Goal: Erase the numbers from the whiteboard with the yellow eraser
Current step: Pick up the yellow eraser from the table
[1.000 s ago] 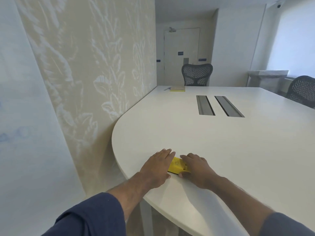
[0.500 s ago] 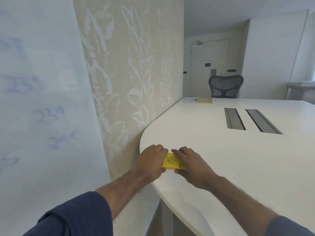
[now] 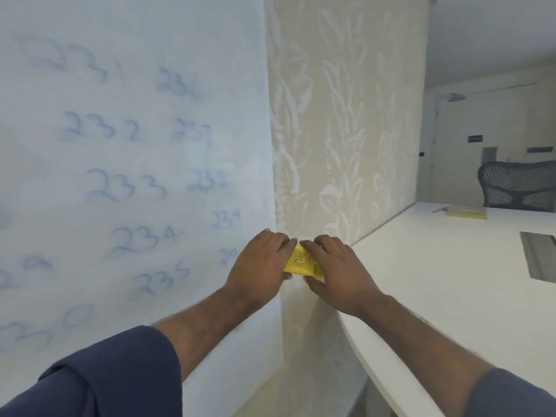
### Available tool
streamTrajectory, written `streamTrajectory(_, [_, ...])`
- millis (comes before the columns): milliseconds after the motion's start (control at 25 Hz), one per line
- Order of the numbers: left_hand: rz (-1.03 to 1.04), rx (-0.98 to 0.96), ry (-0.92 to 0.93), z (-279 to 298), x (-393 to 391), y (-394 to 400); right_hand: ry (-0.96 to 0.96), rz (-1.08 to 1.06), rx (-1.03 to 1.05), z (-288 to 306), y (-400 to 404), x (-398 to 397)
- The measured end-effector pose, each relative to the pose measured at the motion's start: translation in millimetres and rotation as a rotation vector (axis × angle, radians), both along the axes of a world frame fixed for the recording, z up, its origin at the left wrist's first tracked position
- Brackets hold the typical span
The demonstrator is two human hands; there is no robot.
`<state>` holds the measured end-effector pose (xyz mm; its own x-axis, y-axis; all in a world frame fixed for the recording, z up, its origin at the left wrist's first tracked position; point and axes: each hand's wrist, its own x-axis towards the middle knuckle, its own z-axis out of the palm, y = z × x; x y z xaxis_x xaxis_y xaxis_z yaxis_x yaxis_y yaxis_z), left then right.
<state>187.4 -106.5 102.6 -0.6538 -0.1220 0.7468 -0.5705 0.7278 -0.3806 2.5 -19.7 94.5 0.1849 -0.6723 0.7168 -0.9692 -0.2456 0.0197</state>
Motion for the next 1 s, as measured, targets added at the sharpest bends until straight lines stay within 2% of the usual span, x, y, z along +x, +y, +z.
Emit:
streamTrajectory(120, [0.092,-0.126,-0.012,23.4,53.3,-5.3,0.035,0.115,-0.029,20.2,-21.3,39.8])
streamTrajectory(520, [0.339,-0.262,0.11,98.4,217.6,26.4,0.037,0.449,-0.258,100.8,-57.4,201.7])
streamTrajectory(760, [0.495,-0.348,0.167,154.2,304.8,72.9,0.066,0.616,-0.418,164.9,-48.2,291.8])
streamTrajectory(1000, [0.619,-0.426,0.176,187.4,380.4,125.0,0.057,0.752,-0.515,199.8,-26.5,374.1])
